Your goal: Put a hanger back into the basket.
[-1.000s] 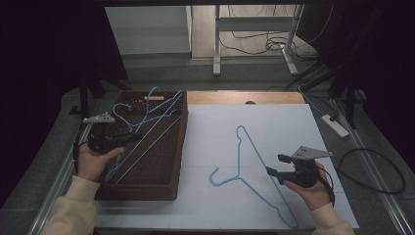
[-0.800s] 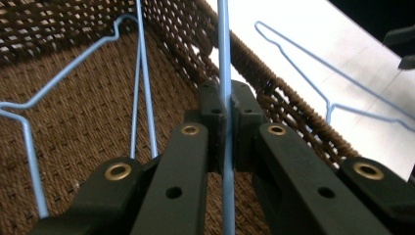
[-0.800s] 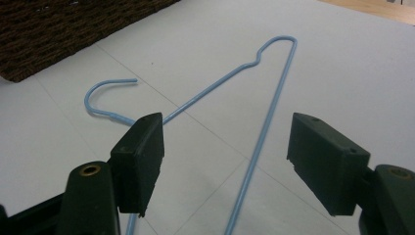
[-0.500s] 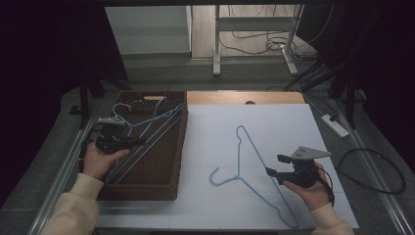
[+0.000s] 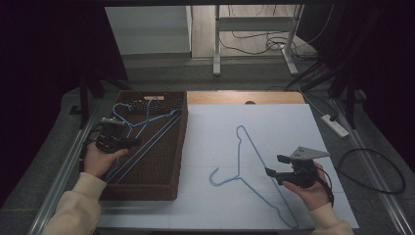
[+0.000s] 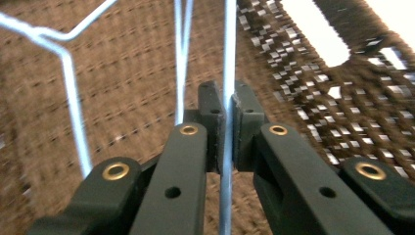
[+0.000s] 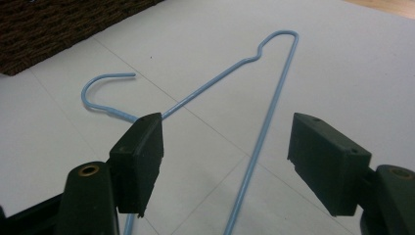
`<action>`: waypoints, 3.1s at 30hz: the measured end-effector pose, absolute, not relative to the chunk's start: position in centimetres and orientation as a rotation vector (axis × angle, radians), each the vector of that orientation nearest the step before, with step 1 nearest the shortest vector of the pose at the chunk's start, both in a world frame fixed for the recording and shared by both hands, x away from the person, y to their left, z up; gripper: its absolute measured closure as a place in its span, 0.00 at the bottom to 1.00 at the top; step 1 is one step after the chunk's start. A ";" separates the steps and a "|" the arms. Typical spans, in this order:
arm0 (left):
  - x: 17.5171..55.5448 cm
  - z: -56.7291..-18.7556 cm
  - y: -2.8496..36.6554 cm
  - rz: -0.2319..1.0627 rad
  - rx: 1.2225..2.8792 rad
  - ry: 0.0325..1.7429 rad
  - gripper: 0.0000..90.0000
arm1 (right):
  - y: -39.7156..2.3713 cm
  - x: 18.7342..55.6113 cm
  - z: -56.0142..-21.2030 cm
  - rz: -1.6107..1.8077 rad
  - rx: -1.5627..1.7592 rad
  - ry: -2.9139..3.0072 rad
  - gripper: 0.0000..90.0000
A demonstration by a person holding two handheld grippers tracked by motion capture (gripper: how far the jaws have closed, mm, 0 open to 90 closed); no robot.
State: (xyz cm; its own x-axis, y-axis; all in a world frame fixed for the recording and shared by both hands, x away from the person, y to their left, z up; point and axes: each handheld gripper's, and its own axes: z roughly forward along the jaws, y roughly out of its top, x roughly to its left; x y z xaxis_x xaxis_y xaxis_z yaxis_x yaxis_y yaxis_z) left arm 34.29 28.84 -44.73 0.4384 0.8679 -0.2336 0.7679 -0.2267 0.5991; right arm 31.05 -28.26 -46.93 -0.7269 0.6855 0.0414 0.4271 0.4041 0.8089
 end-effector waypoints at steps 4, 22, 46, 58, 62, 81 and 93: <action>34.7 -45.4 29.4 0.239 2.072 1.474 0.92 | -28.2 31.0 -46.9 1.230 0.968 2.369 0.33; 35.8 -46.7 29.8 0.359 2.151 1.656 0.71 | -28.1 31.1 -47.1 1.210 0.967 2.382 0.32; 33.8 -43.7 30.0 0.426 1.992 1.497 0.34 | -28.1 31.1 -47.2 1.203 0.973 2.382 0.32; 31.1 -41.2 28.6 0.417 1.924 1.298 0.34 | -28.1 31.1 -47.1 1.206 0.973 2.380 0.32; 29.5 -40.4 27.3 0.409 1.908 1.206 0.34 | -28.2 31.1 -47.1 1.210 0.973 2.379 0.32; 25.2 -41.5 20.9 0.348 1.906 0.977 0.34 | -28.4 31.2 -47.0 1.220 0.978 2.369 0.32; 24.2 -42.4 19.8 0.352 1.916 0.953 0.33 | -28.4 31.1 -47.0 1.209 0.970 2.371 0.32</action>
State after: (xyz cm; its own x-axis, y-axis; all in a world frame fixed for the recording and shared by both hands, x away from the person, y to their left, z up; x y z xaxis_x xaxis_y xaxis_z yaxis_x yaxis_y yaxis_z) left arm 24.21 19.80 -42.45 0.6573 0.7406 -0.1391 0.4725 -0.2612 0.8417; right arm 31.14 -28.37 -47.03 -0.7236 0.6895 0.0313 0.4303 0.4151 0.8016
